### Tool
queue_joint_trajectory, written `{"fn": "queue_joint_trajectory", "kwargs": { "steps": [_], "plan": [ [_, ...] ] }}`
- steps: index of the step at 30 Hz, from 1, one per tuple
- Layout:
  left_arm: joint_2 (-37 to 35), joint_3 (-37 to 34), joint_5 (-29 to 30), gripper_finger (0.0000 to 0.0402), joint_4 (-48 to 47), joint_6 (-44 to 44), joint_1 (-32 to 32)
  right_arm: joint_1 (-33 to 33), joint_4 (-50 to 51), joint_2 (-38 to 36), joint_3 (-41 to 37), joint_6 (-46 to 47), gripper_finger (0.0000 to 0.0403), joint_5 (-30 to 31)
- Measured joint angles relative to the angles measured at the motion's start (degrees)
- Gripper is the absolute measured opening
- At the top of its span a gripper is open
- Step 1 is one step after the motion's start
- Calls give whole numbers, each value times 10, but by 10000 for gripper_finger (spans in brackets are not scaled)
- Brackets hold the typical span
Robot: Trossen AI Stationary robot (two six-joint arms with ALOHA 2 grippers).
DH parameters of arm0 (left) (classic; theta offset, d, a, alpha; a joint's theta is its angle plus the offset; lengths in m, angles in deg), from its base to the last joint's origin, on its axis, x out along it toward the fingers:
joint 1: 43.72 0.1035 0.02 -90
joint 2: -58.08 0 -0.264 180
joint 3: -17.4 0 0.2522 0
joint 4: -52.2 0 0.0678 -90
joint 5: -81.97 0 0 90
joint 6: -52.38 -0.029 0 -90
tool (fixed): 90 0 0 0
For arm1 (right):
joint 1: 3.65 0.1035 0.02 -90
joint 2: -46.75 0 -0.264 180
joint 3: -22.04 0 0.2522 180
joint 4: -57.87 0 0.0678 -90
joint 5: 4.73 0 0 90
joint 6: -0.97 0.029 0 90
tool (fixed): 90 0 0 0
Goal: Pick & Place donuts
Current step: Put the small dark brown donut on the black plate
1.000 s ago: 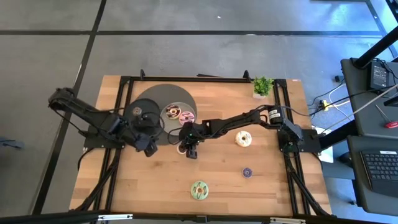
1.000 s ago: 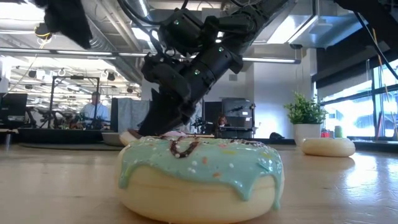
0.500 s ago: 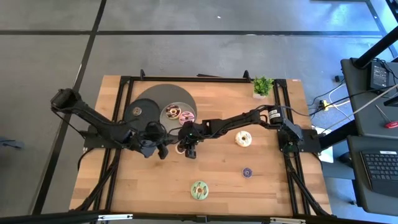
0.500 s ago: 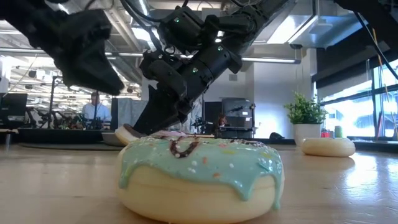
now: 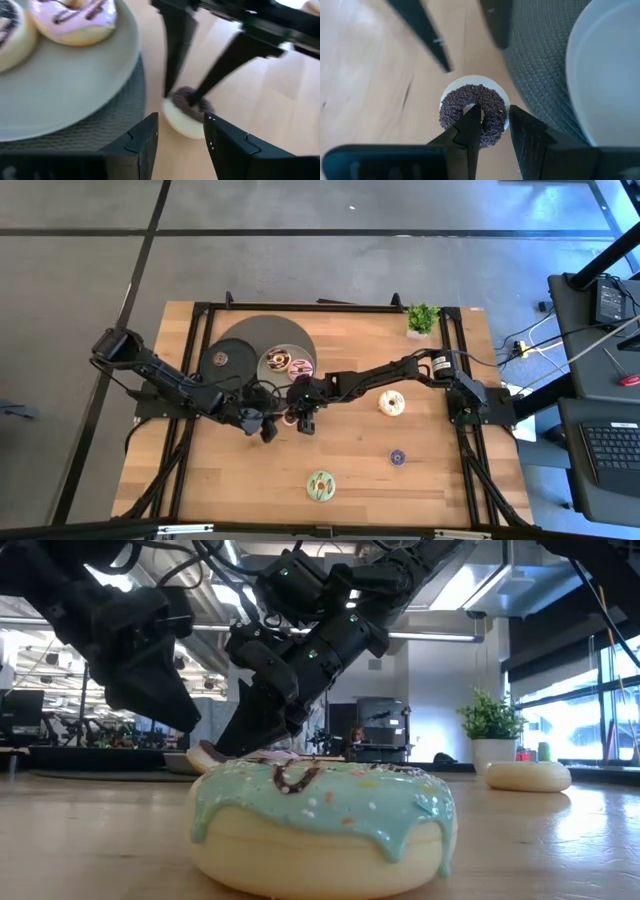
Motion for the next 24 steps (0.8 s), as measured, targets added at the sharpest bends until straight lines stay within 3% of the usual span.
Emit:
{"fn": "queue_joint_trajectory", "kwargs": {
  "steps": [4, 13, 24],
  "plan": [
    [0, 0, -27, 150, 23, 0, 0, 0, 0, 0, 0, 0, 104, 1],
    [0, 0, -5, 148, 38, 14, 0, 0, 0, 0, 0, 1, 104, 0],
    [18, 0, -26, 148, 38, 18, 0, 0, 0, 0, 0, 1, 104, 0]
  ]
}}
